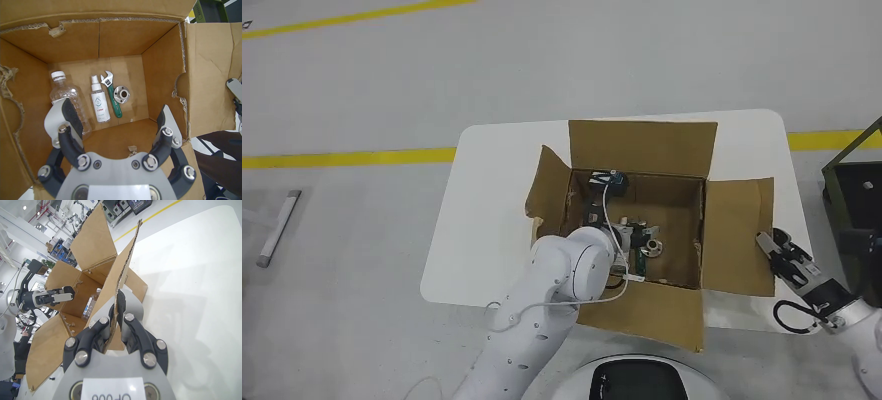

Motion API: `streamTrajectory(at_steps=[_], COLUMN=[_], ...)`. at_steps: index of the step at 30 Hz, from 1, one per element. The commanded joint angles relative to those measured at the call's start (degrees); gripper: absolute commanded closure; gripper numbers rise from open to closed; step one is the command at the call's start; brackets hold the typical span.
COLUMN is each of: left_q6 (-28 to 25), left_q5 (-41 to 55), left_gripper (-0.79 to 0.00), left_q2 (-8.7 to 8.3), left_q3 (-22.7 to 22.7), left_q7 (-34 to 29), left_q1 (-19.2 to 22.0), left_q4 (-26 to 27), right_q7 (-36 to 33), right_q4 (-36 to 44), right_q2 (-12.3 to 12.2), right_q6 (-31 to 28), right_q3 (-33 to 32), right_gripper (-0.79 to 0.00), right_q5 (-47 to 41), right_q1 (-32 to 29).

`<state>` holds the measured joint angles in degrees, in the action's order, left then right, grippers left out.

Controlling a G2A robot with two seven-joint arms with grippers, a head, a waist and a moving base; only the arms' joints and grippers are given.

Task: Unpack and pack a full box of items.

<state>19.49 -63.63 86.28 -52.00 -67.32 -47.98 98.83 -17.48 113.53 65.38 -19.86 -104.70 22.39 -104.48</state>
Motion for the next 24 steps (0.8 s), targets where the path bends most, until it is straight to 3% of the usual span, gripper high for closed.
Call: streamTrajectory(at_steps=[1, 4, 14, 18, 24], left_q6=[0.0, -0.73, 2.73, 5.96, 6.68], left_q5=[0.0, -1.02, -3.66, -4.27, -4.12], left_gripper=[-0.785, -0.785, -0.785, -0.785, -0.785], left_q2=[0.0, -0.11, 0.6, 1.21, 1.98], left_q3=[0.0, 0.11, 1.54, 1.39, 1.05], left_q7=[0.0, 1.21, -11.61, -11.51, -10.8], left_q1=[0.0, -1.02, 3.28, 4.47, 5.56], left_q4=[0.0, -0.92, -8.0, -10.87, -13.72], right_q7=[-0.04, -0.13, -0.05, 0.19, 0.47], right_q4=[-0.03, 0.01, 0.34, 0.62, 0.92], right_q2=[0.01, 0.01, 0.04, 0.08, 0.14], right_q6=[-0.01, -0.1, -0.4, -0.39, -0.58], right_q3=[0.14, 0.28, -0.34, -0.47, -0.8], right_gripper=[0.0, 0.0, 0.0, 0.0, 0.0], right_q5=[0.08, 0.15, 0.06, 0.14, 0.32], right_q1=[0.11, 0.33, -0.36, -0.82, -1.65])
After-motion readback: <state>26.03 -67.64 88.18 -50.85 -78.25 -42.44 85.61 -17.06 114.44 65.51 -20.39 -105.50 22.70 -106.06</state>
